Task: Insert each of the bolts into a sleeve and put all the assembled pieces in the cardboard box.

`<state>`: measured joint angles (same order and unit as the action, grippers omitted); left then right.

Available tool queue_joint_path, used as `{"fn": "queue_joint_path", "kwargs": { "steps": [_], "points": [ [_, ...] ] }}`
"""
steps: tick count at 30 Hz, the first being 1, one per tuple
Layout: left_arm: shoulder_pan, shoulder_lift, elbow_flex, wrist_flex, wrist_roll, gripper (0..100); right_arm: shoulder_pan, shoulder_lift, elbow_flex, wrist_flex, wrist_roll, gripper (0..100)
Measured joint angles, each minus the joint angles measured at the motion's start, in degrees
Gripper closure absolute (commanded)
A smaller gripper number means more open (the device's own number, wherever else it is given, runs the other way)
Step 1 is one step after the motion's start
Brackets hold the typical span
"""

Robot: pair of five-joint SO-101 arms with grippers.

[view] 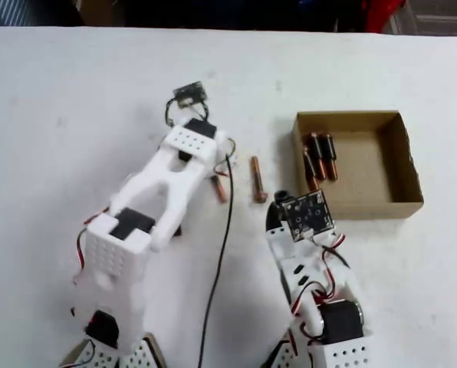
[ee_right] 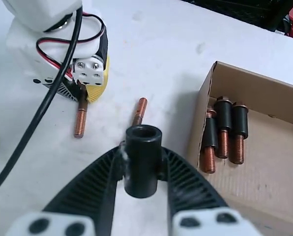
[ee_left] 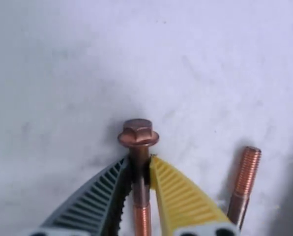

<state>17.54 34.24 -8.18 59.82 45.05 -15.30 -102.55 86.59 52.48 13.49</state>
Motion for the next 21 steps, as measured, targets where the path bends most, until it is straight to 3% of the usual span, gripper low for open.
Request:
{"fn": "queue_joint_path", "kwargs": {
  "steps": [13, 21],
  "points": [
    [-0.2, 0.0, -0.4, 3.5, -21.7, 95, 0.0, 0.0, 0.0, 0.0, 0.0, 96.8],
    [-0.4, 0.0, -0.5, 3.8, -24.3, 87, 0.0, 0.0, 0.0, 0.0, 0.0, 96.8]
  ]
}}
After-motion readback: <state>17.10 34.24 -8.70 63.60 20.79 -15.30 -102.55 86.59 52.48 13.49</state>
